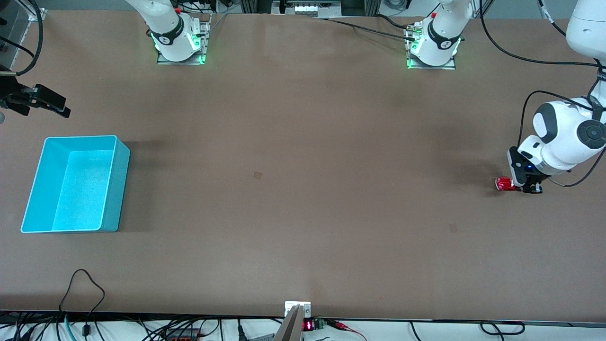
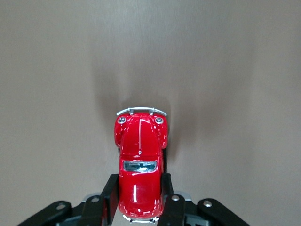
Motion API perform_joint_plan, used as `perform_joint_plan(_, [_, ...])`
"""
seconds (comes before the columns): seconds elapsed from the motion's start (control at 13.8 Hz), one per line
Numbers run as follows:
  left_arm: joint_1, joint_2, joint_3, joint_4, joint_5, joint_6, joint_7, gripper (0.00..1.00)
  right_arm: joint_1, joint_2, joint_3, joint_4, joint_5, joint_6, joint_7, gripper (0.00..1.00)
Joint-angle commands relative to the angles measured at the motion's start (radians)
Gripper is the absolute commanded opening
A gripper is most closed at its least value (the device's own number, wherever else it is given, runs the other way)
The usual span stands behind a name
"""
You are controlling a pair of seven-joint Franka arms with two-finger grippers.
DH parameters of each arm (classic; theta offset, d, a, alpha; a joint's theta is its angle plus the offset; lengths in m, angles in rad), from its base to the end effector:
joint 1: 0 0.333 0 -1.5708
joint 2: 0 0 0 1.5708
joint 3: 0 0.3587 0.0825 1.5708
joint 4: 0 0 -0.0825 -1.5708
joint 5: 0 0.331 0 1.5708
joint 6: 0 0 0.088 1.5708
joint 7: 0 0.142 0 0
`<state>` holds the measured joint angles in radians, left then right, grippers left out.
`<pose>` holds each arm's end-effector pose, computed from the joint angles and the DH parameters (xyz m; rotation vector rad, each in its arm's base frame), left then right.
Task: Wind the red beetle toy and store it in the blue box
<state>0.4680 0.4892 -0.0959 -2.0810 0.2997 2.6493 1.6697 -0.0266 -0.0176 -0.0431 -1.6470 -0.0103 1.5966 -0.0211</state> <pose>0.5485 0.2135 0.2436 -2.1590 2.0999 0.0713 0.4934 -0.0361 0.6113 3.1322 -0.0754 -0.0520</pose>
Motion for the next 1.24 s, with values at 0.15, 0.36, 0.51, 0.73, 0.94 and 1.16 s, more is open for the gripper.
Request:
perform_joint_plan(0.15, [0.009,0.051,-0.010,0.035,0.024,0.003,0.036,0.13,-0.007,0.002,0.002,0.013,0.007,-0.004,-0.014,1.00])
perform_joint_plan(0.36, [0.003,0.051,-0.012,0.036,0.024,0.003,0.057,0.13,-0.006,0.004,0.002,0.013,0.007,-0.003,-0.014,1.00])
perform_joint_plan(0.51, [0.008,0.051,-0.021,0.036,0.024,0.003,0.064,0.13,-0.006,0.002,0.002,0.013,0.007,-0.003,-0.014,1.00])
perform_joint_plan(0.73, [0.008,0.051,-0.021,0.036,0.018,0.003,0.061,0.47,-0.006,0.002,0.002,0.013,0.007,-0.003,-0.014,1.00])
perform_joint_plan(0.94, [0.011,0.037,-0.022,0.036,0.010,-0.003,0.050,1.00,-0.006,0.002,0.002,0.013,0.007,-0.003,-0.014,1.00])
perform_joint_plan(1.16, [0.009,-0.012,-0.025,0.038,0.009,-0.076,0.033,1.00,-0.007,0.004,0.002,0.013,0.009,-0.003,-0.014,1.00])
